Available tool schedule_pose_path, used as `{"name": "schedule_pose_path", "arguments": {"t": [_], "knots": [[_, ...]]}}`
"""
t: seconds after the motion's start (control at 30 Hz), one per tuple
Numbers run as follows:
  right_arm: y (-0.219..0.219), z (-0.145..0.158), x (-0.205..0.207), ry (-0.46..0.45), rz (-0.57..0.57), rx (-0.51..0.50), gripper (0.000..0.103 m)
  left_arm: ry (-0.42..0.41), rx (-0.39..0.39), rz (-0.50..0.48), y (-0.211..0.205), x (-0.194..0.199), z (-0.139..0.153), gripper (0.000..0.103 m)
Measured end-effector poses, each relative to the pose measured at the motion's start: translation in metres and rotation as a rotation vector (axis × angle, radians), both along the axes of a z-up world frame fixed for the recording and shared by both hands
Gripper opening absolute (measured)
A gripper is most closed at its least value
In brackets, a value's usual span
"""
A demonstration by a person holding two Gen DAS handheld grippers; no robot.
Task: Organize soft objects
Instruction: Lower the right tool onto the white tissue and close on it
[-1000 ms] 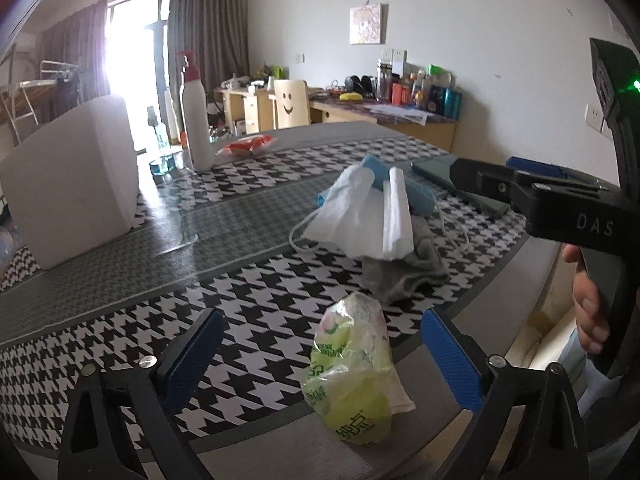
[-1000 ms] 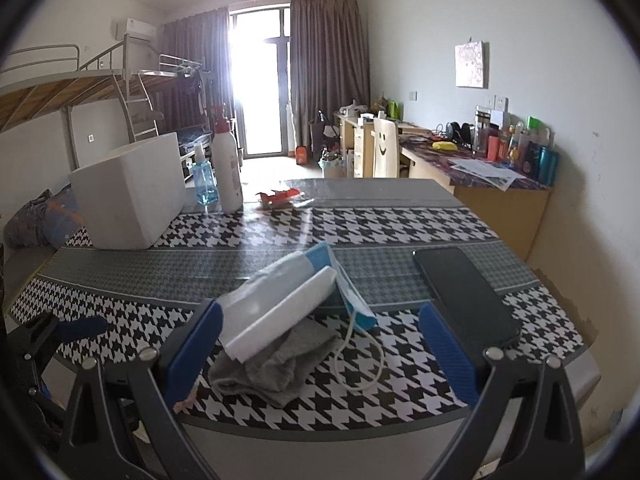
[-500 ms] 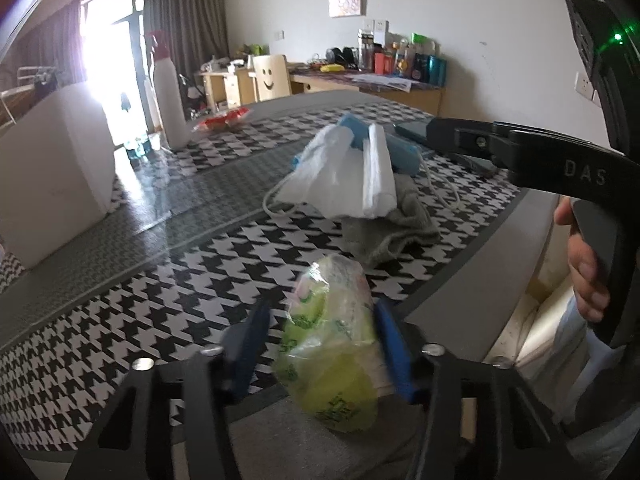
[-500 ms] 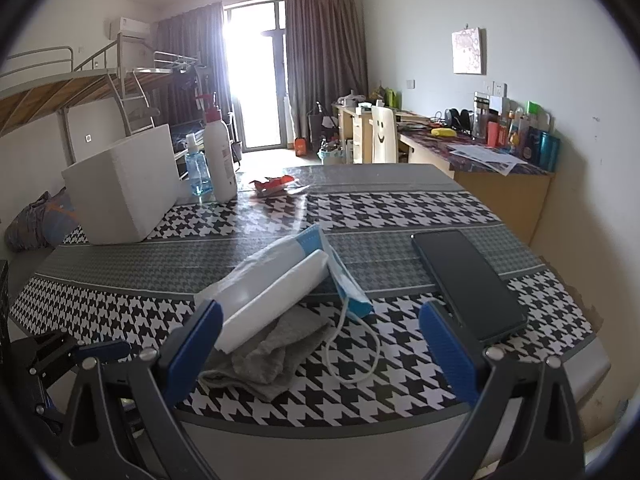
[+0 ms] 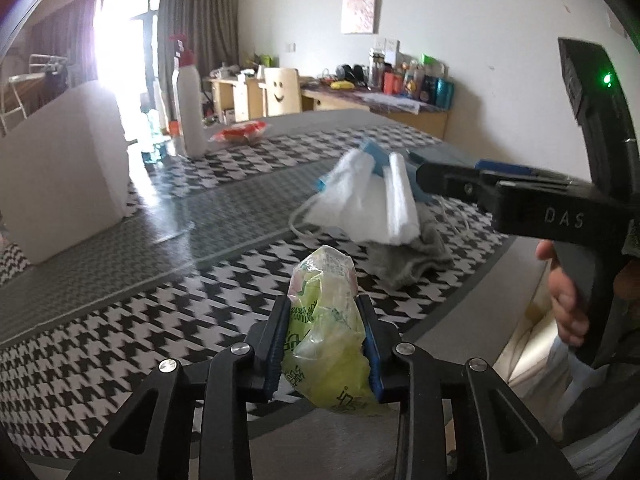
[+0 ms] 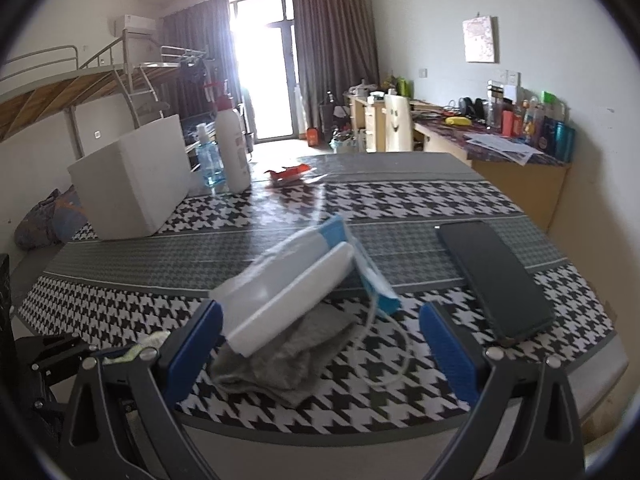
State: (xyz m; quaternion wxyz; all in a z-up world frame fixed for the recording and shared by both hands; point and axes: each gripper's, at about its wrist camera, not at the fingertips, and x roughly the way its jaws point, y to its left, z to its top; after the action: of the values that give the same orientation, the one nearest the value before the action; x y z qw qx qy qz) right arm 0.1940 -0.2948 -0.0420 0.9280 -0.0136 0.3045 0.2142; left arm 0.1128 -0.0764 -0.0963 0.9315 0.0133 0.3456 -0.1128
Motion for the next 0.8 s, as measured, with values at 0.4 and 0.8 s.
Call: {"name": "schedule_pose_path", "arguments": {"t": [0.4,0.8], "knots": [[0.030,-0.010,0.020,0.108,0.051,0.044,0.085,-0.015,-0.017,0.039,0.019,-0.005,0.003,0.035],[0.041,-0.017,0.027,0.170,0.066,0.044,0.060,-0.017,-0.026,0.045,0.020,-0.006,0.002,0.035]]}}
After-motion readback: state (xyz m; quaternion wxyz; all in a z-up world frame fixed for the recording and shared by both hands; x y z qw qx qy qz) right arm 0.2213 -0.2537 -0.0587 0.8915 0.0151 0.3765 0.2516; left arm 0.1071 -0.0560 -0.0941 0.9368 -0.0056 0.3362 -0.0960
